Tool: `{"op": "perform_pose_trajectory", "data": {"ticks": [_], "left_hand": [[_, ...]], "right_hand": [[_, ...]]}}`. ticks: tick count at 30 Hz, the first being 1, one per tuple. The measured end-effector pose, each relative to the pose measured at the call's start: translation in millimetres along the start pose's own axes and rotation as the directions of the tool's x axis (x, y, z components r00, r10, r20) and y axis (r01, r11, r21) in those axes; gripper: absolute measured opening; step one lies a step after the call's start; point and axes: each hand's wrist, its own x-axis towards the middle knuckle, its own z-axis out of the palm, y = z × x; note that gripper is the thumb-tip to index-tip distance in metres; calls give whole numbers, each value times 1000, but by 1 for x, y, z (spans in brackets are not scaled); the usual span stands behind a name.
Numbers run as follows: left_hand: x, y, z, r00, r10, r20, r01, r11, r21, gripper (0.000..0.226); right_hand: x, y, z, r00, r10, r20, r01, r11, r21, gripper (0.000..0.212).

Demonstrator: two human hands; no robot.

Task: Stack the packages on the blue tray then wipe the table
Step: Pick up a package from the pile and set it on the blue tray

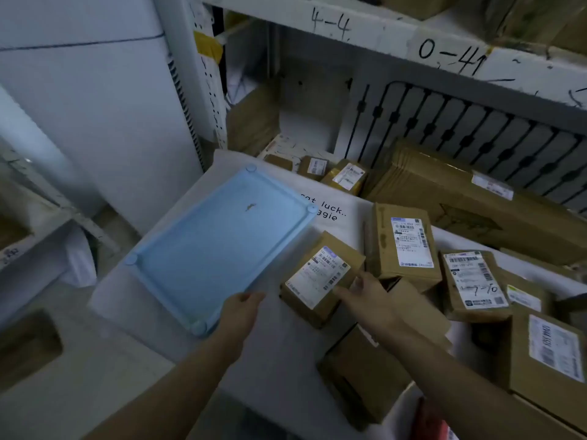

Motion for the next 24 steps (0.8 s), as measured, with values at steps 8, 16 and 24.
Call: {"op": "perform_pose_trajectory", "data": {"ticks": [8,16,24], "left_hand": [[43,8,11,919,-352,176,364,589,-722,64],[97,4,14,874,-409,262,339,130,-932,36],[108,3,-31,920,-391,-31,60,218,-974,45]], "right_hand": [[13,-17,39,954,-283,96,268,673,-689,86],[46,-27,63,879,-212,427,475,322,-819,93],[56,-9,34,853,-68,517,521,93,-848,73]]}}
